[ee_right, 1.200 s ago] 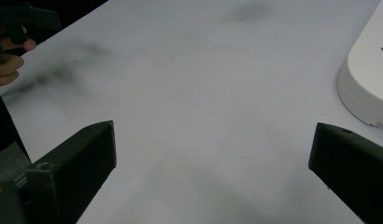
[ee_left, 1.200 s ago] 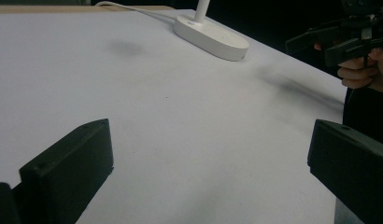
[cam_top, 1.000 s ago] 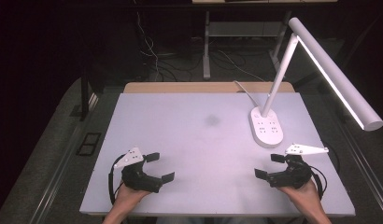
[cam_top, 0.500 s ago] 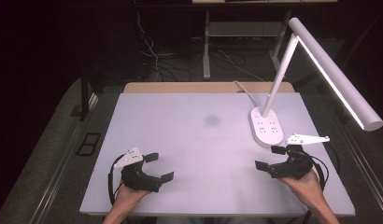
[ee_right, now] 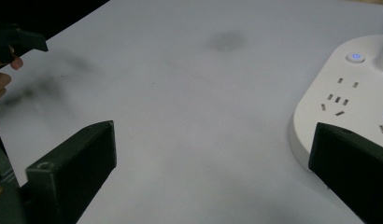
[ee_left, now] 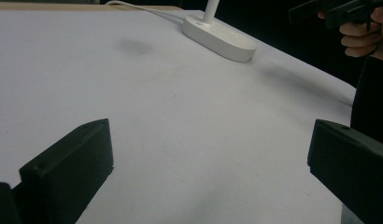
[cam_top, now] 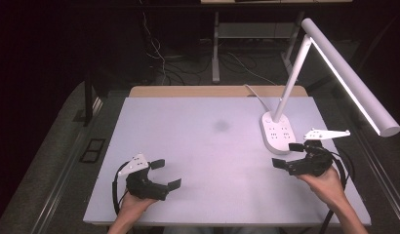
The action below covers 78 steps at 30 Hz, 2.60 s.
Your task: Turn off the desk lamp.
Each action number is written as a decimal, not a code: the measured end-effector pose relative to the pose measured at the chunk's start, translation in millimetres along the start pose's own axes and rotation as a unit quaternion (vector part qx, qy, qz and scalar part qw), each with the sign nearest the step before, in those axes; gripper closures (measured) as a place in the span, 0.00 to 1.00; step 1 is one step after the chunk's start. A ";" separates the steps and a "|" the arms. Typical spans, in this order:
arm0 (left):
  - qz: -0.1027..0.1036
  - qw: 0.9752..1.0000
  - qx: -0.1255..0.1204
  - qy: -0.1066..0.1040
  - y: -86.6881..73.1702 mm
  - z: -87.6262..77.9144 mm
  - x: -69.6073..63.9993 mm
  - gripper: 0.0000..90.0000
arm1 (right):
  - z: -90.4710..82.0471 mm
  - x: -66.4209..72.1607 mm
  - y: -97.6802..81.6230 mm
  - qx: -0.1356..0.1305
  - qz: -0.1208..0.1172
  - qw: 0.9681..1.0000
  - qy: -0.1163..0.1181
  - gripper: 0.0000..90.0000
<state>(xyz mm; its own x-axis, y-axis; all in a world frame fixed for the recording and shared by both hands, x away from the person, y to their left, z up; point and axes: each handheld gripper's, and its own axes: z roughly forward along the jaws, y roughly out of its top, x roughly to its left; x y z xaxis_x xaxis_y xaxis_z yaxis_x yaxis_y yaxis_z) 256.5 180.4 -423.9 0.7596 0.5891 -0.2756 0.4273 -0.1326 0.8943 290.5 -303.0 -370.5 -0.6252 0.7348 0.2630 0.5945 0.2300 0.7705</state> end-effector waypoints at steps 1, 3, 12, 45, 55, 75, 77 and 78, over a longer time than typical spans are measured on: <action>0.001 1.000 0.001 0.000 0.0 0.0 0.1 0.00 | -1.1 -1.6 2.2 0.000 0.001 1.000 -0.001 0.01; 0.000 1.000 0.000 0.000 0.0 0.1 -0.1 0.00 | -2.4 -5.0 7.3 0.004 -0.004 1.000 -0.006 0.01; 0.001 1.000 0.000 0.001 0.1 -0.2 -0.1 0.00 | -3.8 -13.8 21.3 0.013 -0.007 1.000 -0.011 0.01; 0.000 1.000 -0.001 0.005 -0.5 -2.8 1.2 0.00 | 9.6 -80.8 62.9 0.032 0.006 0.998 -0.050 0.40; -0.003 1.000 -0.005 0.006 0.0 -4.8 1.9 0.00 | 11.8 -107.0 60.3 0.025 0.027 0.998 -0.045 0.59; 0.002 1.000 0.001 0.009 -0.8 -5.1 0.6 0.00 | 36.8 -139.7 65.0 0.044 0.058 0.995 -0.074 1.00; 0.002 1.000 0.001 0.010 -0.9 -5.1 0.7 0.00 | 40.0 -141.9 65.9 0.042 0.063 0.994 -0.074 1.00; 0.002 1.000 0.001 0.010 -0.9 -5.1 0.8 0.00 | 40.0 -141.9 65.9 0.042 0.063 0.994 -0.074 1.00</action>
<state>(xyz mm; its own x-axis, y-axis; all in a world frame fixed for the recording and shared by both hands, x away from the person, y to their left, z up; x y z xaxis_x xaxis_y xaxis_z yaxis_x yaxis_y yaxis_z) 254.2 185.0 -423.1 0.7514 0.6044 -0.2648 0.4257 -0.1373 0.8944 438.6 -366.6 -380.3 -0.4648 0.8461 0.2609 0.7072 0.1775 0.6843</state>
